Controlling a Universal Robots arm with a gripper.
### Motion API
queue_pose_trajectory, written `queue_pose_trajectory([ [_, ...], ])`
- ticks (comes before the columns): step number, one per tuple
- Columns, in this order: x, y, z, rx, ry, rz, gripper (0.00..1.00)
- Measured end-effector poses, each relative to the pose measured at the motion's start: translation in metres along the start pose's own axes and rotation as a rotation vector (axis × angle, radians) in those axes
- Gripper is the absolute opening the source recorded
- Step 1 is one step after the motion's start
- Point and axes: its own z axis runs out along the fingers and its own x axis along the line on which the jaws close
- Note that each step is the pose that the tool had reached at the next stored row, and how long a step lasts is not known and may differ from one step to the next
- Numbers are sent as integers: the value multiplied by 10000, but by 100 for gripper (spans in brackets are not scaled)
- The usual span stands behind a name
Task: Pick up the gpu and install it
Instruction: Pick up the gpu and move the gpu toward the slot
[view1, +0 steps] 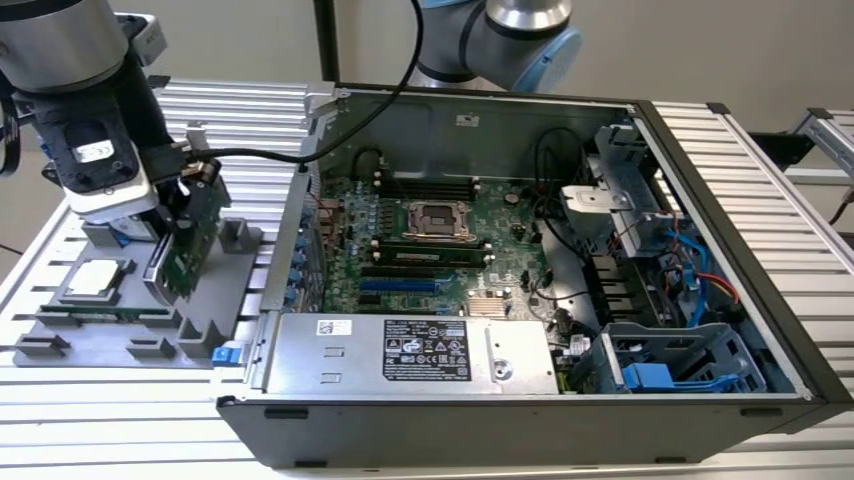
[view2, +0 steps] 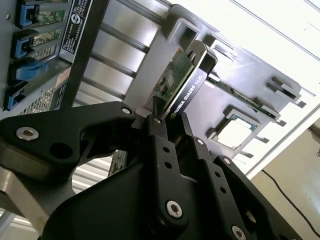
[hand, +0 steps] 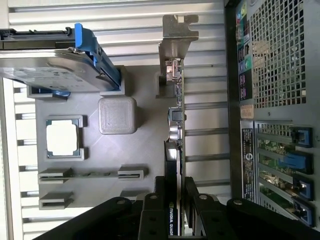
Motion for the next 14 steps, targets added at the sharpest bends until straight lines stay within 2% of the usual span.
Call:
queue_pose_trajectory([
  [14,0,0,-7,0,0,0,0],
])
